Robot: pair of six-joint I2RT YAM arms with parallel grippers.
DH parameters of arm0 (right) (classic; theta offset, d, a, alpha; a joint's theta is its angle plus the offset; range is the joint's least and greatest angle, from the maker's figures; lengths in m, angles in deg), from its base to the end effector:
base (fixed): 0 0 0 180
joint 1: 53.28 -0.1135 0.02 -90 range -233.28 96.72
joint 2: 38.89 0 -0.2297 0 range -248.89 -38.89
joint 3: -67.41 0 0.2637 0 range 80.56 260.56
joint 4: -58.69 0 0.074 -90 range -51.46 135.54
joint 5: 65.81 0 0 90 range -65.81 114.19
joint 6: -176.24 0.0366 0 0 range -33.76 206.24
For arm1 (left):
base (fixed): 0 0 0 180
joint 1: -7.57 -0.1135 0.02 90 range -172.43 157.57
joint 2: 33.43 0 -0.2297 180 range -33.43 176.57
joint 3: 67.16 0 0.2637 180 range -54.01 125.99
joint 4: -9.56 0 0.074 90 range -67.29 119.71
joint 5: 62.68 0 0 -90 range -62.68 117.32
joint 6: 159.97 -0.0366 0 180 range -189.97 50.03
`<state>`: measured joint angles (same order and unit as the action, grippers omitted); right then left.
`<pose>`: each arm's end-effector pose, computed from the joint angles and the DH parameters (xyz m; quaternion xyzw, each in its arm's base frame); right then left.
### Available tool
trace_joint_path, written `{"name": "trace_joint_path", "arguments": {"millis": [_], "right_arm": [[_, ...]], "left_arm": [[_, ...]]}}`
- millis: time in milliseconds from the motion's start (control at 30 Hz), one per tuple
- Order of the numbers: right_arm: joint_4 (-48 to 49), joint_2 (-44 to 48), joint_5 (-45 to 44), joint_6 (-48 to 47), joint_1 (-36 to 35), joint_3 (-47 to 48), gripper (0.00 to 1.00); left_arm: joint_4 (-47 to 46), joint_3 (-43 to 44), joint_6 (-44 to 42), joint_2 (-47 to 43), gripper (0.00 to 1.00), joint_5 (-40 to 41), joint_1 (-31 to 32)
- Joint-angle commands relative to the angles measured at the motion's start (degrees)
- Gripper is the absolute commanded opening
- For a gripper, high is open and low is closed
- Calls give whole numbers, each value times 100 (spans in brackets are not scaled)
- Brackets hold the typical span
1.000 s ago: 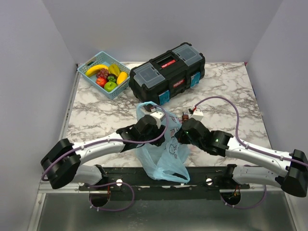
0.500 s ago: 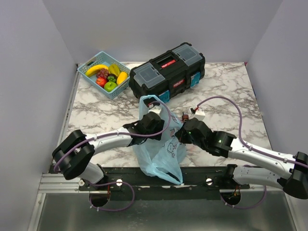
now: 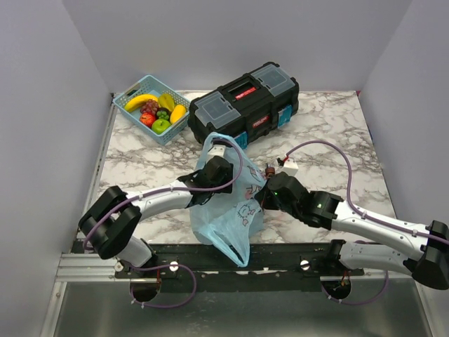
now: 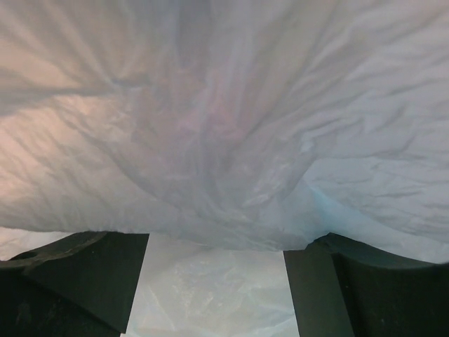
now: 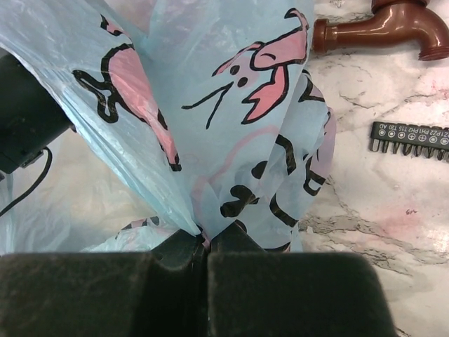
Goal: Take the fake fruits out of the plastic bag
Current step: Take out the fake fruit from the plastic bag.
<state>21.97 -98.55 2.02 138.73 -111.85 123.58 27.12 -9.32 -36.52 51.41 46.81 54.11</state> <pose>0.1419 0.2058 0.2260 0.0336 0.8932 0.2419 0.3776 0.2232 -0.2178 0.1464 0.0387 0.9106 -0.1250 0.3920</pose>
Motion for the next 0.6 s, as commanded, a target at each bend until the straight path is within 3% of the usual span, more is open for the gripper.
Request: {"name": "trace_joint_path", "arguments": {"millis": [0, 567], "right_arm": [[197, -32, 107, 42, -35, -100, 1], [150, -98, 171, 100, -44, -180, 1]], "left_arm": [[-324, 274, 152, 196, 72, 378, -54], [-787, 1018, 231, 1217, 78, 787, -487]]}}
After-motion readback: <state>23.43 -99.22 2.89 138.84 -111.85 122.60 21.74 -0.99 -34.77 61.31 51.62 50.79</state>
